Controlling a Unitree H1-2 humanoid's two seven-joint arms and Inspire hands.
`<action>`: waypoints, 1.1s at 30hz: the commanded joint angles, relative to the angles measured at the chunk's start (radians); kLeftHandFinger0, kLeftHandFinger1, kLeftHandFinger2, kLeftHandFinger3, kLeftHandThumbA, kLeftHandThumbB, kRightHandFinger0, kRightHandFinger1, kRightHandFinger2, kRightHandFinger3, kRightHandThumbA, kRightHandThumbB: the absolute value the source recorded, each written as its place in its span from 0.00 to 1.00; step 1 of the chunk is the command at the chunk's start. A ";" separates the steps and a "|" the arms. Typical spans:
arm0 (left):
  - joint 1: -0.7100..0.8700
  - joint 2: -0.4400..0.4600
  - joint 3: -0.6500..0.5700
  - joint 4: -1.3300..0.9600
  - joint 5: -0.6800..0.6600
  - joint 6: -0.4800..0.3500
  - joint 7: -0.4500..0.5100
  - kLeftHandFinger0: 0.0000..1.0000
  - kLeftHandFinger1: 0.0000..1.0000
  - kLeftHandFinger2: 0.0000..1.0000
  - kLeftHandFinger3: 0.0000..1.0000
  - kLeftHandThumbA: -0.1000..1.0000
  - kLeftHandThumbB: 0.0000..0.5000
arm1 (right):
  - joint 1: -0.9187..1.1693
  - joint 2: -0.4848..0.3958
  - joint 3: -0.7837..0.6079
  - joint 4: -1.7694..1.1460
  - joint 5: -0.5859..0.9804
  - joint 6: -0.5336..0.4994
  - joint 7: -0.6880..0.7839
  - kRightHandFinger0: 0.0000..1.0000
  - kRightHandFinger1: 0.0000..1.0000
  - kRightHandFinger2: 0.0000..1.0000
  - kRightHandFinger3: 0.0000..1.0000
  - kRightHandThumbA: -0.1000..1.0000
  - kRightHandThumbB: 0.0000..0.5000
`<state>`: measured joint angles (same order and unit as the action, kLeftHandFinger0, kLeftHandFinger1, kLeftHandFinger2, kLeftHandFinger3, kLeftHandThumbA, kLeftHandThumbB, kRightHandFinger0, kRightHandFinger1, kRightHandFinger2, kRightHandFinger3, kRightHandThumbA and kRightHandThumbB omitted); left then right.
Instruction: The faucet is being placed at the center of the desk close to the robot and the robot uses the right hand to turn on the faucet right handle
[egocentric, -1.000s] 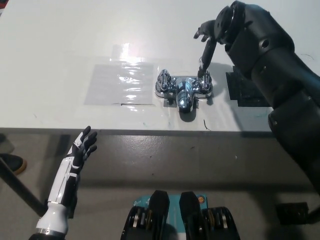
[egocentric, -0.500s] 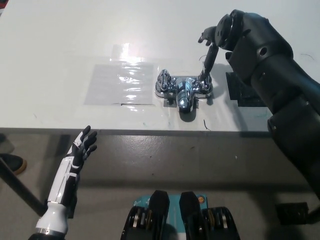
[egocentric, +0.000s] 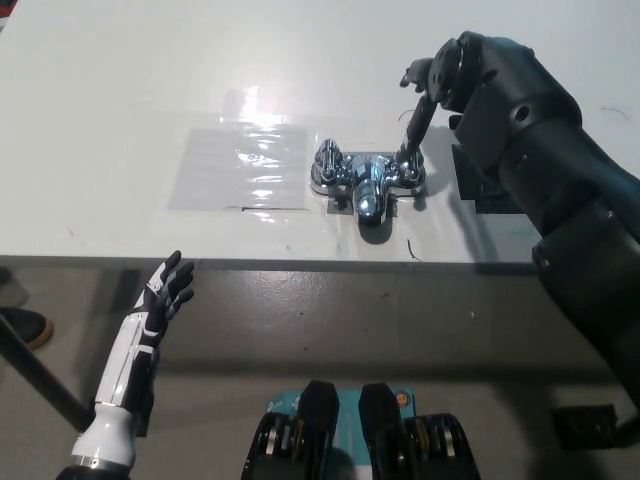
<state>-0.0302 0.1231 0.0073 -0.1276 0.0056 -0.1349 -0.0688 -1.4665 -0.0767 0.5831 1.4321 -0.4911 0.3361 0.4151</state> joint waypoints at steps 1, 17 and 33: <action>-0.015 0.013 0.002 -0.034 0.006 -0.021 -0.005 1.00 1.00 1.00 1.00 1.00 0.58 | -0.034 0.006 -0.010 0.000 -0.011 0.003 -0.072 1.00 1.00 1.00 1.00 1.00 0.62; -0.023 0.013 0.001 -0.046 0.014 -0.013 -0.004 1.00 1.00 1.00 1.00 1.00 0.58 | -0.013 0.039 -0.023 0.004 -0.012 0.062 -0.141 1.00 1.00 1.00 1.00 1.00 0.74; -0.032 0.015 0.006 -0.051 0.009 -0.007 -0.005 1.00 1.00 1.00 1.00 1.00 0.59 | -0.041 0.009 0.065 0.020 -0.070 0.049 0.009 1.00 1.00 1.00 1.00 0.84 0.72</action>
<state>-0.0453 0.1243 0.0082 -0.1445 0.0150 -0.1344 -0.0693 -1.4326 -0.0384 0.6176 1.4506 -0.5127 0.3920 0.3653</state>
